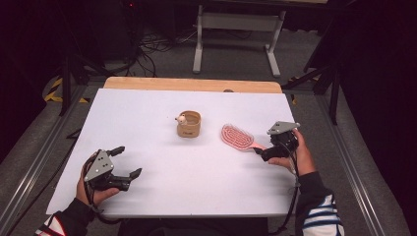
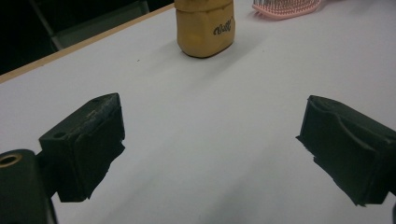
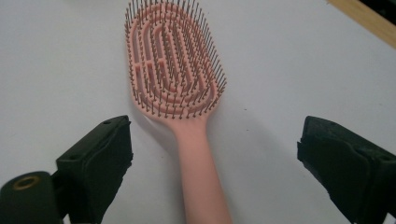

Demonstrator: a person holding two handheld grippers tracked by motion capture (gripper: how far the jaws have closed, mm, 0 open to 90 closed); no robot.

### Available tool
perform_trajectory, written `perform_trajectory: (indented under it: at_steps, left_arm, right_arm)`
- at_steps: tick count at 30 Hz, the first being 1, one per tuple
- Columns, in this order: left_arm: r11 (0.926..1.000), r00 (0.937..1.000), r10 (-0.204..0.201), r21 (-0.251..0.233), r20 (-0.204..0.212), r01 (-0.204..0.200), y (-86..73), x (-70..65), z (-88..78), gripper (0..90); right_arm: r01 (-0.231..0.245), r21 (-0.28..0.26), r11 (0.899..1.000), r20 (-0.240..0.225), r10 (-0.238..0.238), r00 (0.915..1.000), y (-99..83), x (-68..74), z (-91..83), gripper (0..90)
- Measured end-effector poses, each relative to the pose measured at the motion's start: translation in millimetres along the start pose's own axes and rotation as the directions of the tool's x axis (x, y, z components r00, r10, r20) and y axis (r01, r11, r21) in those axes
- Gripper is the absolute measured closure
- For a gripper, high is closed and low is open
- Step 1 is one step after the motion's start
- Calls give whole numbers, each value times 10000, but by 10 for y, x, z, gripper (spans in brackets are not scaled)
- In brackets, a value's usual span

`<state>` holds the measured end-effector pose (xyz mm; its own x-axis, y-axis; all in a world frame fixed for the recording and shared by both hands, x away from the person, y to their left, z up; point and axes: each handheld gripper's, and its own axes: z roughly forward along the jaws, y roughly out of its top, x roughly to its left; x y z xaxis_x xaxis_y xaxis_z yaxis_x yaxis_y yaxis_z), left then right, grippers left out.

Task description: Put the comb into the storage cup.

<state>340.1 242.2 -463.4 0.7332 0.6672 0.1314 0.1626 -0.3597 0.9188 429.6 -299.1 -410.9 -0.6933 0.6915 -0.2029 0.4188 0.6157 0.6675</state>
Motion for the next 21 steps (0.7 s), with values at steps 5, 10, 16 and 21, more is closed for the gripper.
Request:
perform_trajectory:
  at_steps: [5,10,16,21]
  left_arm:
    - [10000,10000,19,54,33,-19,-3,-1,5,79]
    - [10000,10000,8,44,73,-8,-7,5,10,79]
    - [10000,9999,11,86,122,-12,-9,7,19,81]
    - [9999,9999,31,152,146,-34,-11,4,30,82]
  right_arm:
    - [131,930,9956,-294,-104,9995,37,-92,121,165]
    - [62,1675,9859,-449,14,9990,11,-178,263,203]
    - [59,1969,9804,-966,134,9952,-27,-211,370,284]
    - [364,1968,9798,-1306,-106,9914,16,-185,417,367]
